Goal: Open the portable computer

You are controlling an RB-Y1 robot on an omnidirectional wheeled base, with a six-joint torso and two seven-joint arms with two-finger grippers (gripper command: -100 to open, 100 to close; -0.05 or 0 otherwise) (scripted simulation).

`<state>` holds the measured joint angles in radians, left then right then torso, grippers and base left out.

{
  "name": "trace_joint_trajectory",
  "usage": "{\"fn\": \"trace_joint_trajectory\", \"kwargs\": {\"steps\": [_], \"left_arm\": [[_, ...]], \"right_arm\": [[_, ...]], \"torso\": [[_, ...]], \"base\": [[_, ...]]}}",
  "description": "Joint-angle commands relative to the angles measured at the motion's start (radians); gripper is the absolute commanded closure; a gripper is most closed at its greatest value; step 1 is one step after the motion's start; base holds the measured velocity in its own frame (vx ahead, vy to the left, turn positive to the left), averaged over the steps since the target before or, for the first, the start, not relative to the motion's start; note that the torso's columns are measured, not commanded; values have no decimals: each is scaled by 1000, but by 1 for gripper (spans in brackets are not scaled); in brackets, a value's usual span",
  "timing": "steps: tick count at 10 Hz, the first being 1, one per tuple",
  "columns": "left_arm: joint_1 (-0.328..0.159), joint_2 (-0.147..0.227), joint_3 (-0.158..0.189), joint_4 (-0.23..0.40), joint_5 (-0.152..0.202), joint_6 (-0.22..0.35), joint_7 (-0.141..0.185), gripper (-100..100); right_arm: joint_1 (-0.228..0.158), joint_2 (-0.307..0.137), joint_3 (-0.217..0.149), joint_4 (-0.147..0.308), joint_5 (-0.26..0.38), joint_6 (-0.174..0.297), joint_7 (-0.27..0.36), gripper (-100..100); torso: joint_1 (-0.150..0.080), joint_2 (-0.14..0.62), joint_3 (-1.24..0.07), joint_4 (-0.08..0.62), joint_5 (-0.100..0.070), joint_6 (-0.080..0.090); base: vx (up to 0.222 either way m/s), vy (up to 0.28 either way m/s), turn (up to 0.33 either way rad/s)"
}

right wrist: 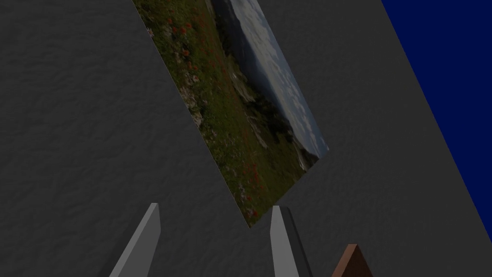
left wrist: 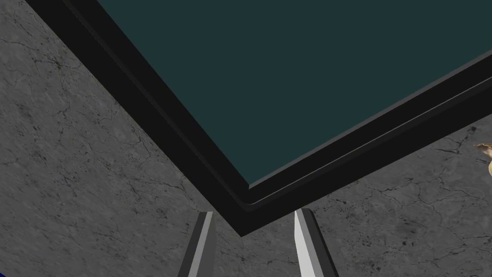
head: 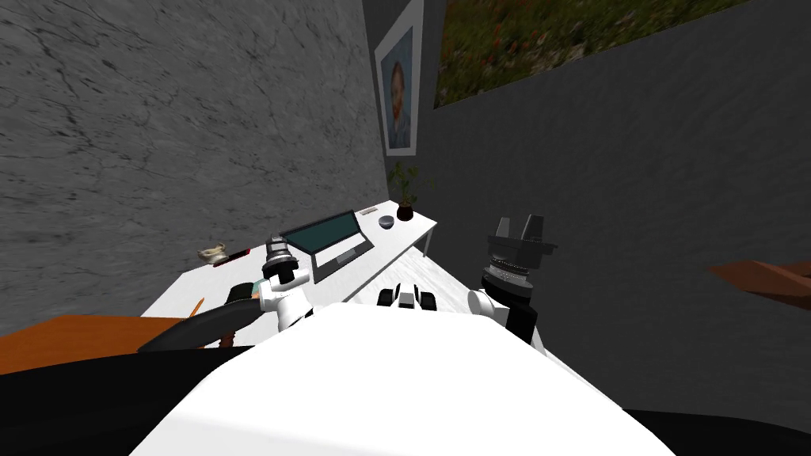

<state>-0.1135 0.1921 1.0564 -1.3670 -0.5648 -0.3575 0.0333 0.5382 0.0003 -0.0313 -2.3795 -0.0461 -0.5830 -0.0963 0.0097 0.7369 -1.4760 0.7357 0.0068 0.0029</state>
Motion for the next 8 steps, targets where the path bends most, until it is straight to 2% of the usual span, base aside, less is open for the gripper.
{"fn": "trace_joint_trajectory", "kwargs": {"steps": [1, 2, 3, 4, 5, 6, 7, 8], "left_arm": [[28, -27, 11, 2, 1, -74, 10, 100], [28, -27, 11, 2, 1, -92, 10, 100], [56, -49, 23, -1, 3, -132, 21, 100], [56, -49, 23, -1, 3, -162, 21, 100], [56, -49, 23, -1, 3, -174, 21, 100], [56, -45, 25, -3, 4, -163, 21, 100], [46, -64, -23, 45, 45, -218, -28, 100], [46, -64, -41, 57, 45, -252, -41, 100]], "right_arm": [[0, 0, 0, 0, 0, 0, 0, 0], [0, 0, 0, 0, 0, 0, 0, 0], [0, 0, 0, 0, 0, 0, 0, 0], [0, 0, 0, 0, 0, 0, 0, 0], [0, 0, 0, 0, 0, 0, 0, 0], [0, 0, 0, 0, 0, 0, 0, 0], [0, 0, 0, 0, 0, 0, 0, 0], [0, 0, 0, 0, 0, 0, 0, 0]], "torso": [[-2, -2, -1, -1, 1, -5], [-2, -3, -2, -1, 0, -4], [-2, -3, -2, 0, -1, -1], [-3, -5, -3, -1, -1, -5], [-3, -4, -3, -1, -2, -2], [-4, -2, -1, 0, -3, 1], [-5, -1, -1, 1, -4, 1], [0, -3, -1, -1, 0, -4]], "base": [[66, -51, 107], [39, -32, 33], [100, -36, 171], [95, -54, 117], [35, -29, 28], [3, -10, 17], [27, 60, 328], [27, 56, 233]]}}
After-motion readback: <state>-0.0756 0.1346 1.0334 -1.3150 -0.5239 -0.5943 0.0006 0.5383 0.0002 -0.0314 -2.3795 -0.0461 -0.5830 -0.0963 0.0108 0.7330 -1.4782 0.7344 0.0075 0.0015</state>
